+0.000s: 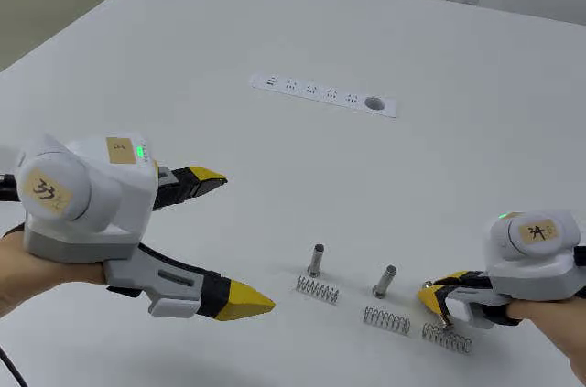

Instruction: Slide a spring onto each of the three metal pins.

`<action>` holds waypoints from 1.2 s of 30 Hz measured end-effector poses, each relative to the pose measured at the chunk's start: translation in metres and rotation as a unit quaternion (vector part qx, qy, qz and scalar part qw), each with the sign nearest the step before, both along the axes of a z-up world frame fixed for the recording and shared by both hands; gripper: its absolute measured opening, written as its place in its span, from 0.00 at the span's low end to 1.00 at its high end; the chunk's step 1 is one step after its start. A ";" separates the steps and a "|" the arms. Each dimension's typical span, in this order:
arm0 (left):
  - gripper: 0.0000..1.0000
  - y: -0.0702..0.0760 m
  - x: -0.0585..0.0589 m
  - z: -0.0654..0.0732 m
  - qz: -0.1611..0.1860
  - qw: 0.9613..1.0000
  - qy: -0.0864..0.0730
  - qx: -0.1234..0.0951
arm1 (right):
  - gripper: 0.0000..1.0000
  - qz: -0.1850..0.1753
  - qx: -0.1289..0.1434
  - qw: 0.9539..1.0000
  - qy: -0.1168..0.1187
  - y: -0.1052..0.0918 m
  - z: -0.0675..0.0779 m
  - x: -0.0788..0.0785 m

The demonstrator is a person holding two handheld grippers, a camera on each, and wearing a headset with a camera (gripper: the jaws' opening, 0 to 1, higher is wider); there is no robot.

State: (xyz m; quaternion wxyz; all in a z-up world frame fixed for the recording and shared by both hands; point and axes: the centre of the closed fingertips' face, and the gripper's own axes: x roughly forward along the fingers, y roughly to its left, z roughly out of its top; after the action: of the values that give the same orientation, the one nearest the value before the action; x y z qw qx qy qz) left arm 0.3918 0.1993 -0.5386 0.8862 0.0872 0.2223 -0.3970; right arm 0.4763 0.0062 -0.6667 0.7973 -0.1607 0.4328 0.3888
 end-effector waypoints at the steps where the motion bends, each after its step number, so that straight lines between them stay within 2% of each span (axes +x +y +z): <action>1: 0.95 0.000 0.000 0.000 0.000 1.000 0.000 -0.001 | 0.15 -0.002 -0.003 1.000 0.001 -0.001 0.001 0.000; 6: 0.95 -0.001 0.002 0.001 0.001 1.000 -0.002 -0.003 | 0.13 0.005 -0.019 1.000 -0.008 -0.003 0.001 0.001; 9: 0.94 -0.001 0.001 0.000 0.002 1.000 0.000 -0.003 | 0.12 -0.019 -0.016 1.000 0.004 -0.004 0.000 0.002; 12: 0.94 -0.002 0.000 -0.001 0.001 1.000 0.001 -0.004 | 0.11 -0.022 -0.025 0.999 0.007 -0.004 0.000 0.003; 16: 0.94 0.000 -0.001 -0.003 0.002 1.000 0.002 -0.004 | 0.10 -0.016 -0.039 0.999 0.001 -0.002 -0.001 0.002; 25: 0.94 0.004 -0.001 -0.002 0.007 1.000 0.001 -0.003 | 0.09 -0.018 -0.054 0.998 -0.001 -0.003 -0.002 0.002; 30: 0.93 0.002 -0.001 0.000 0.007 1.000 0.000 -0.007 | 0.08 -0.028 -0.042 0.999 0.004 -0.004 -0.002 0.004; 36: 0.93 0.002 -0.001 0.003 0.011 1.000 -0.003 -0.012 | 0.07 -0.032 -0.030 0.999 -0.007 0.000 0.001 0.006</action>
State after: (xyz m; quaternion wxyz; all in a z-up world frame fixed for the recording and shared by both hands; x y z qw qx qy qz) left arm 0.3909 0.2012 -0.5357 0.8920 0.0754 0.2161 -0.3898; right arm 0.4825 0.0059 -0.6660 0.8070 -0.1731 0.4439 0.3489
